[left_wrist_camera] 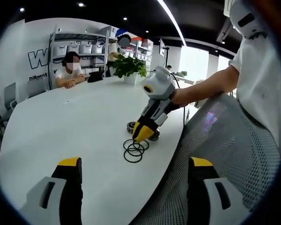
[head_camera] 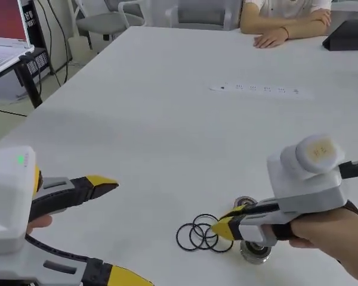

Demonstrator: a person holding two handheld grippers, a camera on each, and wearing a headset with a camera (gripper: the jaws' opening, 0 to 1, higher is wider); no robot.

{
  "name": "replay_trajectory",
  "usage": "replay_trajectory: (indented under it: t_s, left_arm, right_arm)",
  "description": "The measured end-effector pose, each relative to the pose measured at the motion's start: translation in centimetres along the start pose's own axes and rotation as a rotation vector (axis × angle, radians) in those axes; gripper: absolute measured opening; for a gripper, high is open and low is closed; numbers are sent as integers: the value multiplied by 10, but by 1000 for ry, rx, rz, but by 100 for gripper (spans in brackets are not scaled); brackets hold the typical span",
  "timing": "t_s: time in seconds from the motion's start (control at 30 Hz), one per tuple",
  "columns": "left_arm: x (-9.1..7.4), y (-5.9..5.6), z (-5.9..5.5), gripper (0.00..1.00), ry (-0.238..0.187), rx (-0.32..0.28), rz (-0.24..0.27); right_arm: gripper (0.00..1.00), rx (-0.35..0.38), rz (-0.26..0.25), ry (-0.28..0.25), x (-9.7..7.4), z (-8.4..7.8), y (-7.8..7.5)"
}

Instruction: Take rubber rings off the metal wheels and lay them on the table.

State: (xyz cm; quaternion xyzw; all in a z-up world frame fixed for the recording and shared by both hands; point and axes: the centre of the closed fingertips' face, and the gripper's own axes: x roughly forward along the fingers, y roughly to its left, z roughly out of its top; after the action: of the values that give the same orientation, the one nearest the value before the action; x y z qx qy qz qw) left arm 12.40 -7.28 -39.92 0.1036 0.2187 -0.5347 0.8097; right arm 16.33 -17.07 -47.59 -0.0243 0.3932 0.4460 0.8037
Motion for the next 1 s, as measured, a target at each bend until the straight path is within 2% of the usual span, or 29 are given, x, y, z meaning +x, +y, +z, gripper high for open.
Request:
replay_trajectory:
  t_s: [0.1, 0.47, 0.87, 1.0]
  left_arm:
    - [1, -1, 0, 92, 4, 2, -3]
    - [2, -3, 0, 92, 7, 2, -10]
    - [2, -5, 0, 93, 4, 3, -23]
    - [2, -6, 1, 93, 2, 7, -29]
  right_arm:
    - [11, -8, 10, -1, 1, 0, 2]
    - [13, -17, -8, -34, -8, 12, -1]
    - [23, -74, -13, -100, -26, 38, 7]
    - [31, -127, -22, -113, -34, 48, 11]
